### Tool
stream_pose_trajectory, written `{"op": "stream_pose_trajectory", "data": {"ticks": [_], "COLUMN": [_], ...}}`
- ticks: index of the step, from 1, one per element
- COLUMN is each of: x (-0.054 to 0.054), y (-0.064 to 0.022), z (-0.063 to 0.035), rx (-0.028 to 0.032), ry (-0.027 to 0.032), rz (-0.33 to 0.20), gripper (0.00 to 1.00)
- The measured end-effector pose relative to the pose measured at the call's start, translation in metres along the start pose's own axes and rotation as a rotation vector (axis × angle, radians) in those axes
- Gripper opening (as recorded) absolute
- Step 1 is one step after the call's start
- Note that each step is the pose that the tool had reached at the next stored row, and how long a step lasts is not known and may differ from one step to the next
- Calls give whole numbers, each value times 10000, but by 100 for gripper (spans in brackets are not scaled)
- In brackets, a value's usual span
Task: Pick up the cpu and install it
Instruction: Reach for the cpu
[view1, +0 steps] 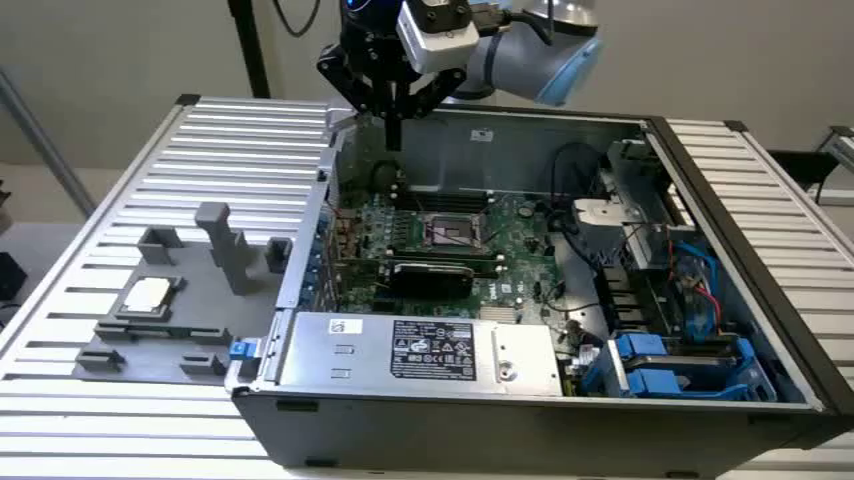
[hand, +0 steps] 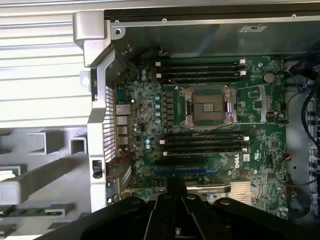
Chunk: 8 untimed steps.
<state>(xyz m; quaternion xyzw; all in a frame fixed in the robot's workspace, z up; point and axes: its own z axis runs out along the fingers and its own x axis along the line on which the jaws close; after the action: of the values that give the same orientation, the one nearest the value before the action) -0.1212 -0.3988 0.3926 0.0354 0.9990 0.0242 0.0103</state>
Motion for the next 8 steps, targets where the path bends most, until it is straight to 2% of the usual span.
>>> {"op": "stream_pose_trajectory", "data": {"ticks": [8], "x": [0], "y": [0], "z": [0], "rx": [0], "ry": [0], "rz": [0], "gripper": [11]}}
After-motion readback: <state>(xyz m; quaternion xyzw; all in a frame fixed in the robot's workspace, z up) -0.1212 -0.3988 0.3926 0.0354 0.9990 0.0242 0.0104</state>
